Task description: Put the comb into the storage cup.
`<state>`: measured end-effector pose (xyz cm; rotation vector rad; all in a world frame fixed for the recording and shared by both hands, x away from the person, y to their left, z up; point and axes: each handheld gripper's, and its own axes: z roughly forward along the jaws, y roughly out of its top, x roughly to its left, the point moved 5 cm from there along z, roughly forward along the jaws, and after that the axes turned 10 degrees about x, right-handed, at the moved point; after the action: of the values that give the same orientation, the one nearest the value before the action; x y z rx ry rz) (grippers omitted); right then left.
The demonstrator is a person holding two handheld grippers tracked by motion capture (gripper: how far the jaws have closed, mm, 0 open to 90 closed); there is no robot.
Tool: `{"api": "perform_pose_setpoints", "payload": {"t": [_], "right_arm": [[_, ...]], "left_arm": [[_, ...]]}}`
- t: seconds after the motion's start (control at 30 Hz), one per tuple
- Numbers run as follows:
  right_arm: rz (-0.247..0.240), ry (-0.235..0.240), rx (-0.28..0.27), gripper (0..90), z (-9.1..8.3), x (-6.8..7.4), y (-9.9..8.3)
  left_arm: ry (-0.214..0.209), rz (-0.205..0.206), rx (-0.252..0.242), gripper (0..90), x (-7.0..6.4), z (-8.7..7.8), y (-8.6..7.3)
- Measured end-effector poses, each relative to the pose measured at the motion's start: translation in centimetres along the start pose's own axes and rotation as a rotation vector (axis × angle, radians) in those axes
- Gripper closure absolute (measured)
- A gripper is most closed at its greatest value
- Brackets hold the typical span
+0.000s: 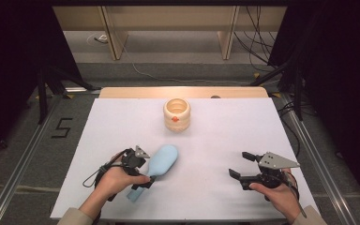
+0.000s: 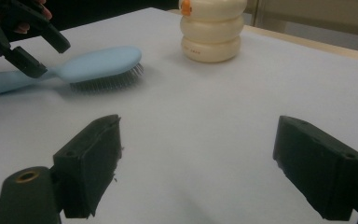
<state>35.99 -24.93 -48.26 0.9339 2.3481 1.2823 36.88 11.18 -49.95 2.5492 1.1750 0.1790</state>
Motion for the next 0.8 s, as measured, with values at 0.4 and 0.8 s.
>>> {"api": "perform_pose_setpoints", "payload": {"t": [0.4,0.8], "right_arm": [[-0.002,0.0,0.003,16.2,0.0,0.0,0.0],[0.0,0.0,0.005,16.1,0.0,0.0,0.0]], "left_arm": [[-0.037,-0.013,0.103,34.1,-0.3,1.4,-0.1],[-0.049,0.008,0.146,47.1,-0.2,1.7,0.4]]}}
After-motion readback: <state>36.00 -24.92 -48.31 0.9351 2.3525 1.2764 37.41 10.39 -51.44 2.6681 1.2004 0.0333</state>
